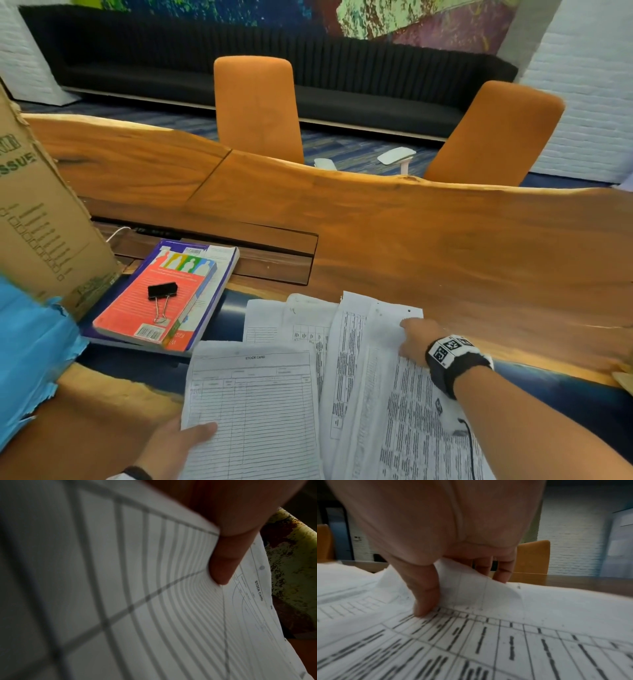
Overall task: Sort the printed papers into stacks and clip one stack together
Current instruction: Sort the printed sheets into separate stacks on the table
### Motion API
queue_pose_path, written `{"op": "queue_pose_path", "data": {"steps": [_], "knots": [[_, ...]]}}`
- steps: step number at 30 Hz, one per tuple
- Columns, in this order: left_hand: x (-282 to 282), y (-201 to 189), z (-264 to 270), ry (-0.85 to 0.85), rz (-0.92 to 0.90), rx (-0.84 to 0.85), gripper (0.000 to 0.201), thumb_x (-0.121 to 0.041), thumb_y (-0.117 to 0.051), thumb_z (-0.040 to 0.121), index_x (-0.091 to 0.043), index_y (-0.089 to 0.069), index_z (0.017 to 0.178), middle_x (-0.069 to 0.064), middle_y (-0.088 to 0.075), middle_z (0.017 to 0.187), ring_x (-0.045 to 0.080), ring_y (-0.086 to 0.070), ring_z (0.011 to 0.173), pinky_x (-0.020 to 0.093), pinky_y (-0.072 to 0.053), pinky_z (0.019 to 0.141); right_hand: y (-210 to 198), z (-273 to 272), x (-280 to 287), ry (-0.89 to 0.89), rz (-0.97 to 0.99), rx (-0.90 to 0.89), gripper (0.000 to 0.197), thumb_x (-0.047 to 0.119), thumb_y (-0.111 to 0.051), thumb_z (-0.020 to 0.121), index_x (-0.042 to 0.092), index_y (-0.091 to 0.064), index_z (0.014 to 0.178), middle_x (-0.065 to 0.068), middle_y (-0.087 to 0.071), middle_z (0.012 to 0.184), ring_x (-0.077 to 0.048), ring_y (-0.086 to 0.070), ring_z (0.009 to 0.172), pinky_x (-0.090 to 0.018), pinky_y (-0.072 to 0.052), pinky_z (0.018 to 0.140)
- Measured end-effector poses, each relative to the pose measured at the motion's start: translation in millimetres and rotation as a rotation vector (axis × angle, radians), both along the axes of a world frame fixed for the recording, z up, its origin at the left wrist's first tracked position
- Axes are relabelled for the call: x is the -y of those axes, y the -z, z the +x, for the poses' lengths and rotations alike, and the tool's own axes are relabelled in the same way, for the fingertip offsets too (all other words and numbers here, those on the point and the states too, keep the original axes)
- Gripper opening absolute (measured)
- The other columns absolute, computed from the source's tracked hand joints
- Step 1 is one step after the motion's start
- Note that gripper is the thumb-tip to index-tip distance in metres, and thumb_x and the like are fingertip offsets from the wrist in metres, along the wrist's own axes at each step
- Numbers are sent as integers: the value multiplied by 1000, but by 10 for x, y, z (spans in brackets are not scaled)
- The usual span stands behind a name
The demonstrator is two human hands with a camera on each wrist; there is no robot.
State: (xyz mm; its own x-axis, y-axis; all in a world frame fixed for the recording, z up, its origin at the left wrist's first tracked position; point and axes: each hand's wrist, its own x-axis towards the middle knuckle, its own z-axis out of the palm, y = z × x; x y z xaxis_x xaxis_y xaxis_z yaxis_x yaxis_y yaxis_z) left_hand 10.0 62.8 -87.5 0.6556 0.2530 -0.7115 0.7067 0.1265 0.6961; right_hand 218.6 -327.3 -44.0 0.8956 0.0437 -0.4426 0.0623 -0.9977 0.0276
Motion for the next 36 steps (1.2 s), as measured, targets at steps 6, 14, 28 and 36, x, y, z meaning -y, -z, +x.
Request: {"op": "queue_pose_path", "data": {"steps": [6,14,28,36], "knots": [[-15,39,-12,-3,-16,-14,24,5,-70,80,-1,-67,103,21,-74,97,43,-67,96,57,-49,93,-64,10,-40,38,-64,60,37,18,-48,90,18,-54,127,-3,-60,123,-24,-57,114,-40,-43,103],[0,-11,-24,22,-22,2,20,3,-68,83,-1,-67,102,21,-73,96,41,-67,92,48,-53,79,-166,-311,117,166,210,-25,50,-1,-41,90,18,-44,136,-6,-63,114,-26,-63,101,-28,-50,74],[122,-182,-209,-23,-73,62,27,4,-64,86,2,-65,113,21,-74,99,40,-70,92,52,-53,88,-1796,-1101,-161,-57,243,-72,24,2,-47,80,9,-65,65,-8,-68,66,-23,-65,62,-29,-49,50],[83,-297,-287,-27,-258,57,58,-56,-56,86,-8,-70,115,15,-73,110,33,-67,106,48,-45,102,-1376,-1120,-1801,-394,249,-127,23,9,-51,86,18,-66,100,-1,-66,99,-22,-62,92,-33,-52,80]]}}
